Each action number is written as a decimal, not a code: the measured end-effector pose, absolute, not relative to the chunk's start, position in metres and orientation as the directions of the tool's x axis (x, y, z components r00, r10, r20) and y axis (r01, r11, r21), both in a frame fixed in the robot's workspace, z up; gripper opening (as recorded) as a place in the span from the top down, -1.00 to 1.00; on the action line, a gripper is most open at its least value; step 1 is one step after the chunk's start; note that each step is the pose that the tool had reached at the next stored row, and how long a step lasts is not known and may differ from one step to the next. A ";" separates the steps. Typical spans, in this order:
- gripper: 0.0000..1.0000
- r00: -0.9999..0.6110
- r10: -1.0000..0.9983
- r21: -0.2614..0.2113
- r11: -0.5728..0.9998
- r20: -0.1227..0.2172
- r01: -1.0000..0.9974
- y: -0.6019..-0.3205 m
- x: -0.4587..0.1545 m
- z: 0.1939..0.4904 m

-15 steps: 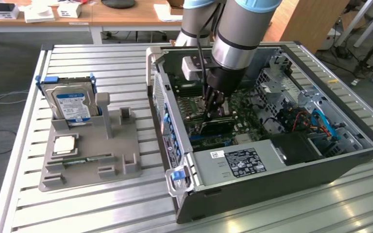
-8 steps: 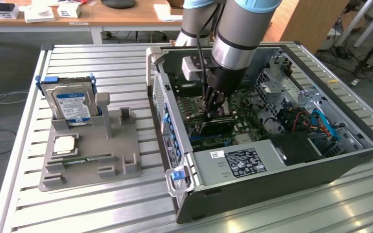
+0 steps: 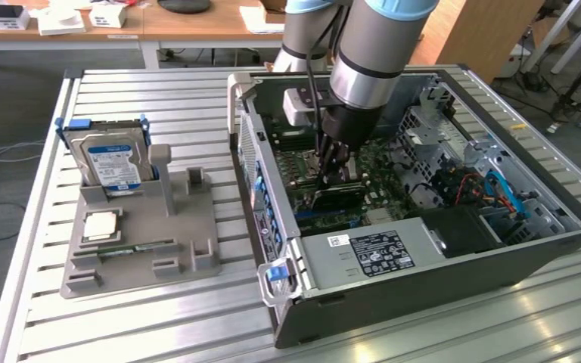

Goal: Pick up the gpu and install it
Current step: 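Press down on the gpu until it lock into place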

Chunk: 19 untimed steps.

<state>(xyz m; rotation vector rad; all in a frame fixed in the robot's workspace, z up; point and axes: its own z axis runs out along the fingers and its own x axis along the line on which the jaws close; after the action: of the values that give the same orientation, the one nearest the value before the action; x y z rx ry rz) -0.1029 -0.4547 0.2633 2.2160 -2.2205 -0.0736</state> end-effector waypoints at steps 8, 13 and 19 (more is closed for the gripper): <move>0.79 -0.003 -1.000 0.035 0.001 -0.031 -0.999 -0.455 -0.103 0.263; 0.79 -0.003 -0.999 0.035 0.002 -0.032 -0.999 -0.455 -0.103 0.265; 0.79 -0.003 -1.000 0.035 0.001 -0.031 -0.999 -0.455 -0.103 0.268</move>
<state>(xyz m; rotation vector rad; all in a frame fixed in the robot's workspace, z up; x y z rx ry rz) -0.1031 -0.4547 0.2681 2.2165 -2.2210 -0.0730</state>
